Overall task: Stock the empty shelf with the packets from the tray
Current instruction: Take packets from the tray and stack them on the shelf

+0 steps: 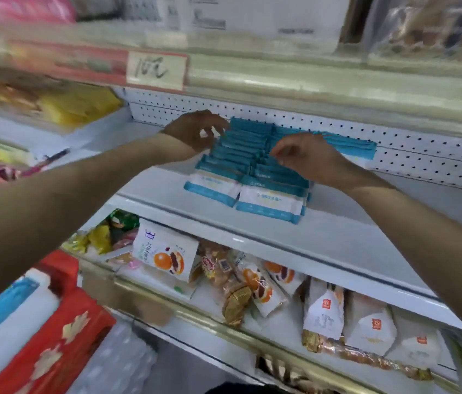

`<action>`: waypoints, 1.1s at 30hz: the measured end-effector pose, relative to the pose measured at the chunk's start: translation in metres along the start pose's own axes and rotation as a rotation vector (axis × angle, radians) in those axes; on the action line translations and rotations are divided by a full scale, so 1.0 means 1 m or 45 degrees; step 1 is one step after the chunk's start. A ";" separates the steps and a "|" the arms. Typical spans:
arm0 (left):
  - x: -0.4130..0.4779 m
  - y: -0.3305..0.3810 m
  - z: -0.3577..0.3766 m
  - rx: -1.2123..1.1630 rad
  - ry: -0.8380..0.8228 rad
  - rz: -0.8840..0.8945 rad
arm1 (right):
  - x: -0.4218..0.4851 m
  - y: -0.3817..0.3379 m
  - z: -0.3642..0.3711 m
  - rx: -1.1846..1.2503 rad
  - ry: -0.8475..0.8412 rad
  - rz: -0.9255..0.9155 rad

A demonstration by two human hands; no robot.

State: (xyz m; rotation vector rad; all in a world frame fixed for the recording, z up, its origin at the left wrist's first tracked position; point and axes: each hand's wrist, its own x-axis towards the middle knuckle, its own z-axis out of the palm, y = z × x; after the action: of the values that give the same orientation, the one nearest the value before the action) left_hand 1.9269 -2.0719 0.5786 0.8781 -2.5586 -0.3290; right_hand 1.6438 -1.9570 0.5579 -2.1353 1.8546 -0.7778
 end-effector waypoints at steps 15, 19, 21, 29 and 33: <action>-0.365 -0.124 -0.122 0.185 0.102 -0.792 | 0.074 -0.285 0.238 0.234 -0.413 -0.589; -0.455 -0.140 -0.119 0.196 0.101 -1.000 | 0.058 -0.344 0.310 0.185 -0.614 -0.731; -0.494 -0.147 -0.115 0.182 0.082 -1.099 | 0.053 -0.363 0.341 0.134 -0.725 -0.829; -0.591 -0.159 -0.085 0.163 -0.015 -1.315 | 0.050 -0.405 0.434 -0.235 -1.093 -1.085; -0.614 -0.156 -0.067 0.104 -0.144 -1.270 | 0.049 -0.409 0.459 -0.343 -1.164 -1.199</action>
State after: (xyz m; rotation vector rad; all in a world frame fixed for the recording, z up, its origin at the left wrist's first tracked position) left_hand 2.4793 -1.8131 0.3963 2.1662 -2.0246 -0.5545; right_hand 2.2326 -2.0111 0.3826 -2.7888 0.4777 0.3841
